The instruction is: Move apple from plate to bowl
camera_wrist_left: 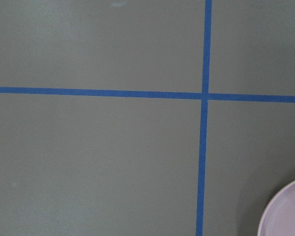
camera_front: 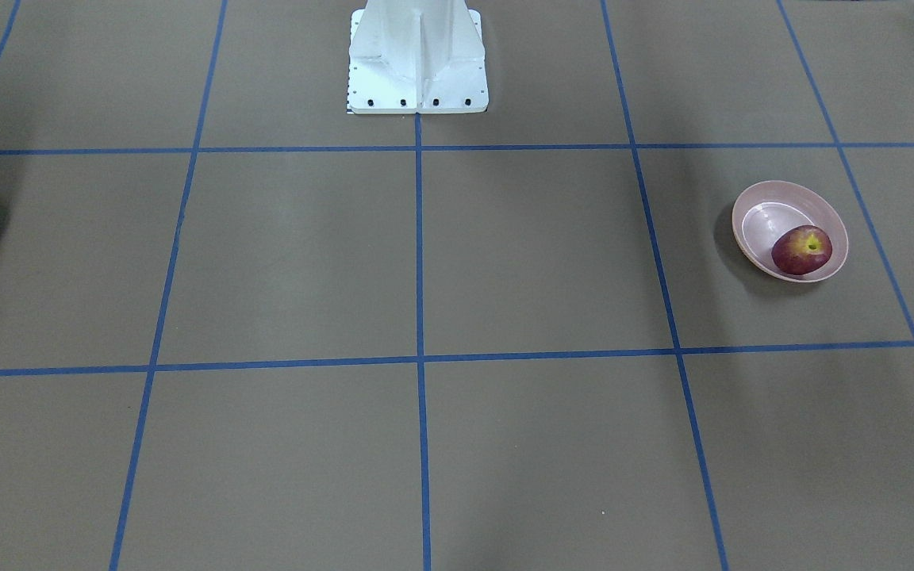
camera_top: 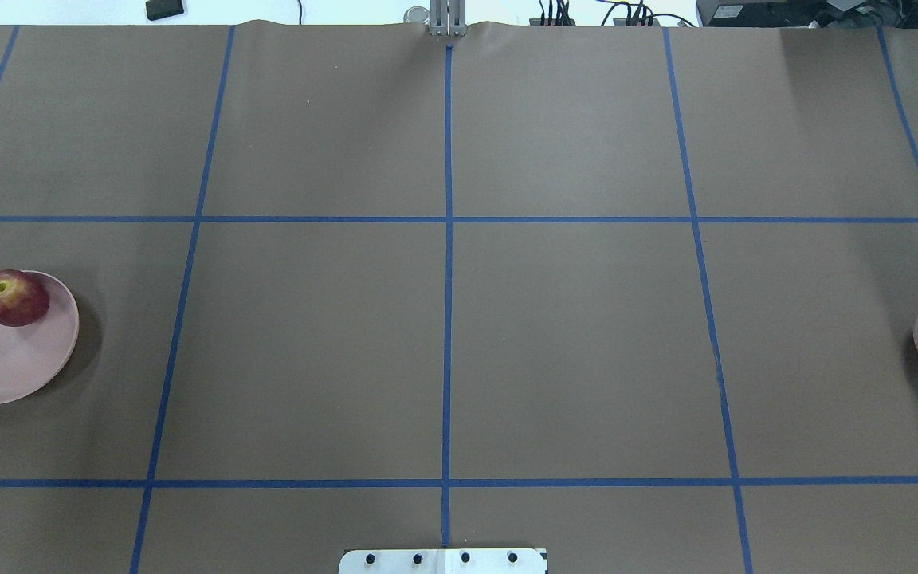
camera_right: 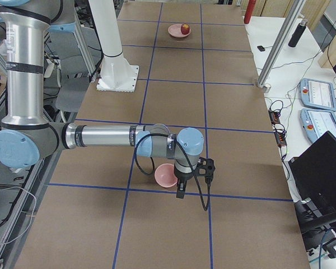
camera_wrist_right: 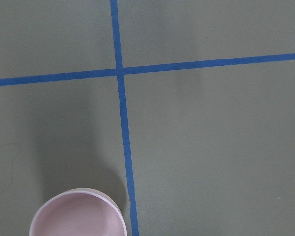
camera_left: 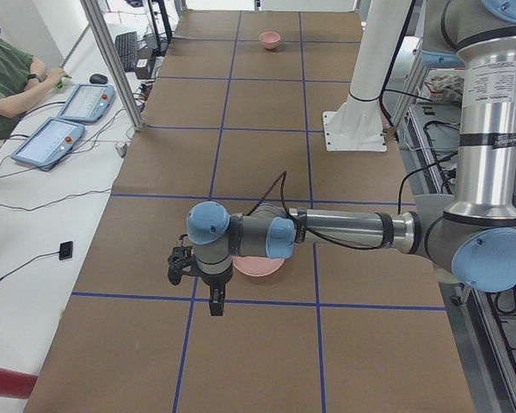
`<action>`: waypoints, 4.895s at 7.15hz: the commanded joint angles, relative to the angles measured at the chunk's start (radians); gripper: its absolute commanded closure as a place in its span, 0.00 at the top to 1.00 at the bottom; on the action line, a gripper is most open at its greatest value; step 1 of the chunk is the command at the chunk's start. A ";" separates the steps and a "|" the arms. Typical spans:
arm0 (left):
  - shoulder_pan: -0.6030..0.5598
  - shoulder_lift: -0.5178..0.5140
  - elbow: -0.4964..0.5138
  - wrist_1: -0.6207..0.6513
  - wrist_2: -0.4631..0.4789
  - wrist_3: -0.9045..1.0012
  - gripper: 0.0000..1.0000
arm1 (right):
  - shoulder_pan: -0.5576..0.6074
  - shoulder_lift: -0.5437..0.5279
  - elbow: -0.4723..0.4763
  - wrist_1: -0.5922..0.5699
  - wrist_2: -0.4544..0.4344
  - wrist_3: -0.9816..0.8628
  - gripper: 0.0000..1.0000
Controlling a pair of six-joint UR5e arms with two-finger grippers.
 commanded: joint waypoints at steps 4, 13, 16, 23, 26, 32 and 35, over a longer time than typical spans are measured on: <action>0.000 -0.009 0.006 0.007 0.007 -0.003 0.98 | -0.003 -0.018 0.027 0.004 0.044 -0.001 1.00; 0.000 0.004 -0.005 0.003 0.007 -0.008 0.98 | -0.003 -0.010 0.036 0.004 0.034 -0.005 1.00; 0.000 0.004 -0.008 0.003 -0.001 -0.009 0.98 | -0.003 -0.005 0.036 0.011 0.028 0.002 1.00; 0.084 -0.056 -0.126 -0.032 -0.025 -0.130 0.98 | -0.009 0.032 0.024 0.016 0.108 0.004 1.00; 0.190 -0.042 -0.166 -0.077 -0.025 -0.266 0.98 | -0.009 0.041 0.039 0.016 0.102 -0.002 1.00; 0.400 0.034 -0.148 -0.300 0.022 -0.560 0.98 | -0.017 0.042 0.039 0.011 0.117 0.012 1.00; 0.460 0.024 -0.091 -0.360 0.085 -0.580 0.98 | -0.017 0.044 0.032 0.013 0.117 0.012 1.00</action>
